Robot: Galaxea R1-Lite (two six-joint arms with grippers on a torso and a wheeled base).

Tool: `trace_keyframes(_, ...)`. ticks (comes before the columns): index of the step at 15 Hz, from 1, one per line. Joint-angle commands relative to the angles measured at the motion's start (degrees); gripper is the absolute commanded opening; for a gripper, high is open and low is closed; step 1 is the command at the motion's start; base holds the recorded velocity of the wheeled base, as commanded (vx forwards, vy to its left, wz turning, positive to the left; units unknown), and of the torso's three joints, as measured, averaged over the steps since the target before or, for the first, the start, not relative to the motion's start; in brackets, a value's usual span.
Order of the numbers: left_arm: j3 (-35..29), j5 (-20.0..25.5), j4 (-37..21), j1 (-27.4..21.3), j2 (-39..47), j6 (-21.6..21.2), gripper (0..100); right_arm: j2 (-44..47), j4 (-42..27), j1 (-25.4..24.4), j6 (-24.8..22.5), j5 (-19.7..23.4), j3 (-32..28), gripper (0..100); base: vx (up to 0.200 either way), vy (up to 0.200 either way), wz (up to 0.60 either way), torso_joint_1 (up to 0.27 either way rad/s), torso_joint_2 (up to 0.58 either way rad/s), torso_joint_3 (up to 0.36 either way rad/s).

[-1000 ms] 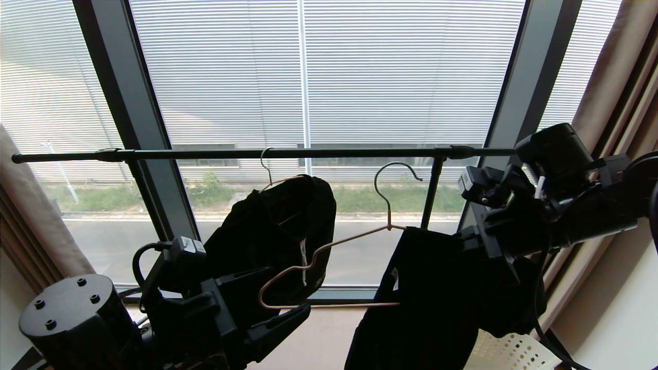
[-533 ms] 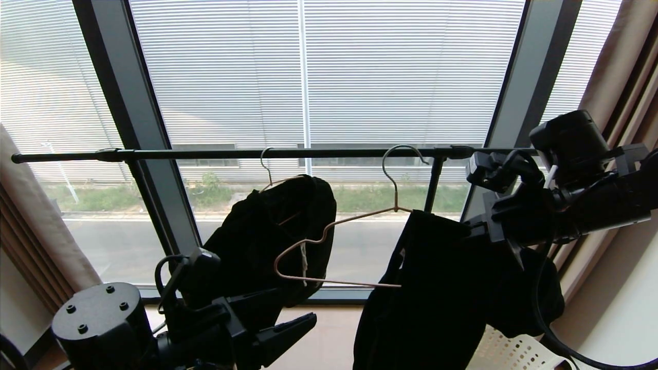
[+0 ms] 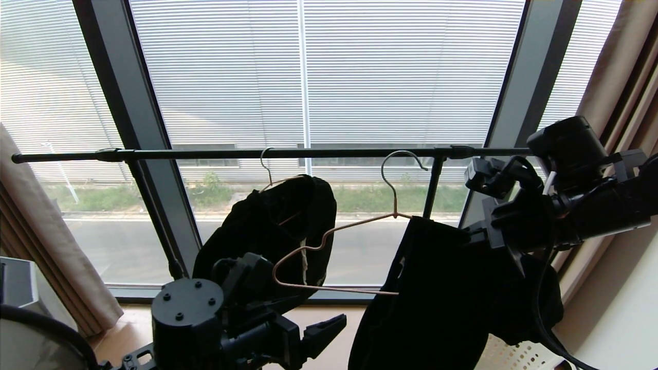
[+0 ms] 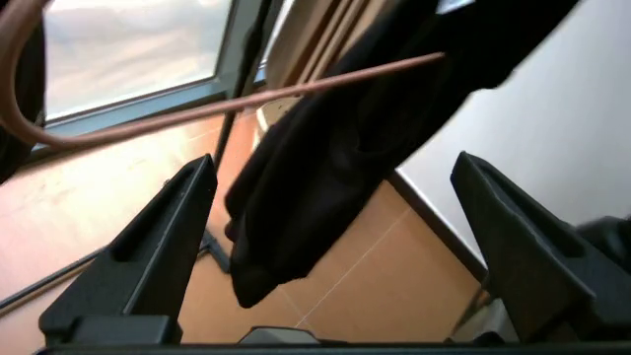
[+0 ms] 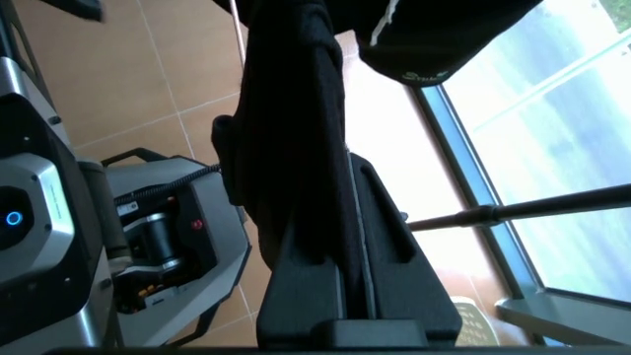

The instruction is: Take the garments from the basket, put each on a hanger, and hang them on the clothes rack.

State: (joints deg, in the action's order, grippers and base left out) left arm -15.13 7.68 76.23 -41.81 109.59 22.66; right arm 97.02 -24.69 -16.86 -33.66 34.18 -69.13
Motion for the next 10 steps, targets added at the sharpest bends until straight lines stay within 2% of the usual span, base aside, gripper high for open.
trace_keyframes(1,-5.17,-3.11,-4.86,-2.31,1.41,0.01,100,-1.14,-0.01,-0.02,0.0,0.01,0.31,0,0.0,0.0,0.0,0.0,0.0,0.0)
trace_keyframes(2,-7.81,-4.96,-9.08,-3.45,1.32,0.01,100,-1.75,-0.01,-0.54,0.0,0.09,0.84,0,0.0,0.0,0.0,0.0,0.0,0.0)
trace_keyframes(3,-8.95,-6.71,-10.66,-4.5,1.24,0.01,100,-2.19,0.08,-0.89,0.0,0.09,1.28,0,0.0,0.0,0.0,0.0,0.0,0.0)
trace_keyframes(10,-11.94,-9.7,-11.72,-6.35,3.17,0.01,100,-2.72,3.59,-1.69,0.88,1.15,3.3,0,0.0,0.0,0.0,0.0,0.0,0.0)
